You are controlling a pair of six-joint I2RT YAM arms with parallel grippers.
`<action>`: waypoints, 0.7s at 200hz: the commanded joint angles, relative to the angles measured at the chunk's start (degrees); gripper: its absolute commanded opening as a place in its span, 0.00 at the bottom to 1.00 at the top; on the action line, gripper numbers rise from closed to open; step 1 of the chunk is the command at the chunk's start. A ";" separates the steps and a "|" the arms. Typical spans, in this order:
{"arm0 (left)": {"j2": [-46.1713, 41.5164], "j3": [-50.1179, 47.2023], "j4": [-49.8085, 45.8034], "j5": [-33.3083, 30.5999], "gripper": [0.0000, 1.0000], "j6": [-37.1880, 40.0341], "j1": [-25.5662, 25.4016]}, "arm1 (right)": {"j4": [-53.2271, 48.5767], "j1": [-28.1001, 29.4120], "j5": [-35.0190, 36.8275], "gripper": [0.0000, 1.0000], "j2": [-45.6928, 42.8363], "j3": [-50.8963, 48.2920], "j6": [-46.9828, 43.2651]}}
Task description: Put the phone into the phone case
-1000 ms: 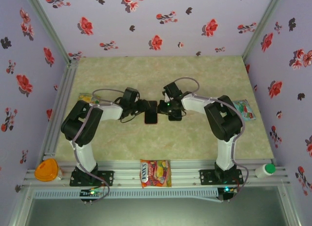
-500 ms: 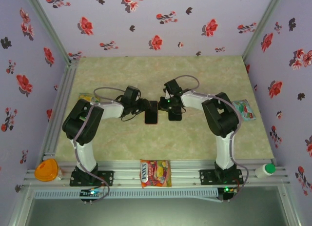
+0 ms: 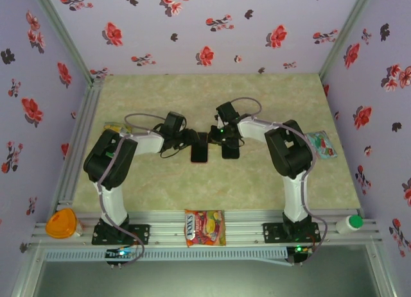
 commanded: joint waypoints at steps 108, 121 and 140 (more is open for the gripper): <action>6.32 6.55 5.14 1.72 0.40 2.50 -0.95 | 0.69 -0.95 0.02 0.18 6.00 9.08 -0.97; 6.41 6.74 4.97 1.72 0.40 2.53 -0.78 | 0.43 -1.03 -0.13 0.18 6.39 9.45 -1.09; 6.00 6.50 4.81 1.46 0.39 2.36 -0.44 | -0.07 -1.13 -0.19 0.18 6.21 9.51 -1.25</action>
